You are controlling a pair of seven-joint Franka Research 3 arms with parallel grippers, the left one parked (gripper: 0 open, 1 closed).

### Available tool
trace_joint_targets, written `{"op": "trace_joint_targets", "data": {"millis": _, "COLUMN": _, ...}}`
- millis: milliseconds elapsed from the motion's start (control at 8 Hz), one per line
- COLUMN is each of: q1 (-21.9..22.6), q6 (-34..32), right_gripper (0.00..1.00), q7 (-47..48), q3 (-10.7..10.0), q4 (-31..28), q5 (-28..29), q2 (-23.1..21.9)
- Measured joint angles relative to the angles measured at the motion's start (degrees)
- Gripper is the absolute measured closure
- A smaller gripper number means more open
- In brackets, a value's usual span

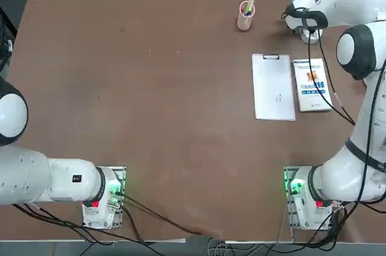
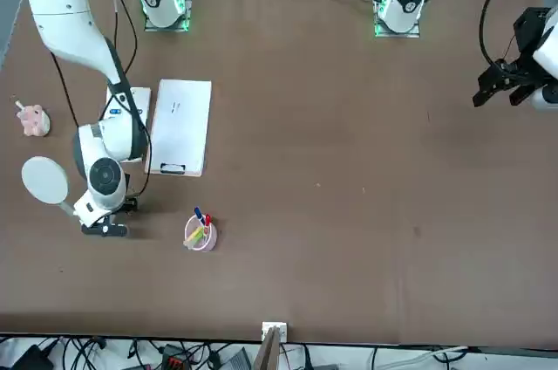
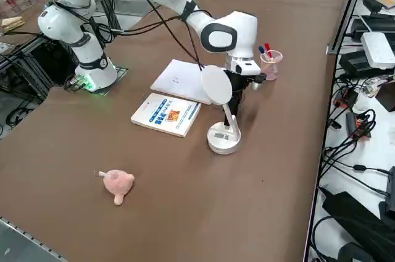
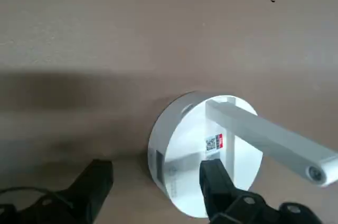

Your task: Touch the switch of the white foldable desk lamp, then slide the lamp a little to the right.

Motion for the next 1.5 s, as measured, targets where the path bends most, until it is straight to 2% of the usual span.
{"op": "trace_joint_targets", "data": {"millis": 875, "q1": -0.7, "q6": 0.4, "right_gripper": 0.0, "q7": -1.8, "q3": 0.3, "q4": 0.0, "q5": 6.6, "q2": 0.1}}
{"op": "trace_joint_targets", "data": {"millis": 1500, "q1": -0.9, "q6": 0.4, "right_gripper": 0.0, "q7": -1.9, "q3": 0.2, "q4": 0.0, "q5": 8.3, "q2": 0.7}}
